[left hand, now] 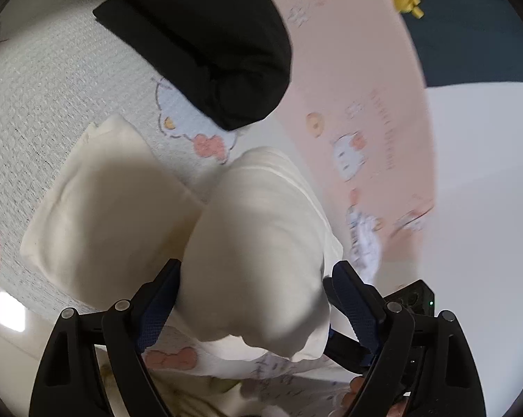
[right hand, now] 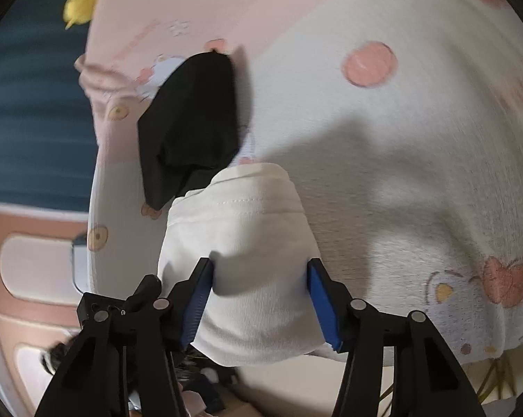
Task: Fold clothes
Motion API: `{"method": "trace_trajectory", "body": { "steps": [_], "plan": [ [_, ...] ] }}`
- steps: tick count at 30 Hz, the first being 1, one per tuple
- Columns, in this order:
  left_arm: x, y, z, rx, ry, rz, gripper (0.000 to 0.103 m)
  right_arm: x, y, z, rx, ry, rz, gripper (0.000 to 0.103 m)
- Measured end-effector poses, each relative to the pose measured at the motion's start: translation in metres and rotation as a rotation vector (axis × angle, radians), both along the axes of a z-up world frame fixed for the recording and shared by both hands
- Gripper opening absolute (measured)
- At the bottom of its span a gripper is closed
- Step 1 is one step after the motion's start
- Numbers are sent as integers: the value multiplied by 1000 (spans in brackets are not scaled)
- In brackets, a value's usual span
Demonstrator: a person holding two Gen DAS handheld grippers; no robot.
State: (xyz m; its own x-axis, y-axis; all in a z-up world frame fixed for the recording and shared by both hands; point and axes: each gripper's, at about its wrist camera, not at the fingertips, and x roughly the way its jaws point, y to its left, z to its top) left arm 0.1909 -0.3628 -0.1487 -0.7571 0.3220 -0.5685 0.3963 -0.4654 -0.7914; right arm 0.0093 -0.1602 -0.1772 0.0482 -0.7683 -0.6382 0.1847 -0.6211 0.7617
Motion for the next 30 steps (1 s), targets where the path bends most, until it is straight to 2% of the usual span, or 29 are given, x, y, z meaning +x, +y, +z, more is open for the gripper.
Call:
{"method": "trace_trajectory", "body": {
  "steps": [4, 9, 10, 12, 17, 20, 24, 25, 26, 28, 30],
  "plan": [
    [22, -11, -4, 105, 104, 79, 86, 10, -20, 31, 27, 110, 100, 54],
    [51, -32, -16, 265, 221, 174, 82, 22, -48, 57, 101, 199, 208, 54],
    [57, -34, -15, 260, 238, 182, 82, 25, -53, 56, 121, 204, 228, 54],
    [63, -35, -9, 189, 242, 166, 82, 31, -62, 55, 163, 216, 268, 54],
    [72, -32, -15, 27, 118, 128, 81, 47, -84, 47, 271, 257, 360, 54],
    [77, -33, -26, -9, 69, 154, 81, 59, -96, 37, 364, 313, 401, 54],
    [64, -25, -19, -253, 10, 118, 81, 65, -101, 34, 410, 381, 413, 57],
    [62, -24, -14, -298, 0, 109, 81, 64, -98, 35, 393, 367, 334, 58],
    [59, -23, -10, -326, -14, 95, 82, 61, -92, 35, 362, 354, 322, 58],
    [58, -28, -8, -326, -31, 83, 83, 55, -78, 36, 303, 322, 290, 58],
    [58, -32, -13, -279, -42, 85, 83, 50, -59, 36, 255, 302, 252, 58]
  ]
}}
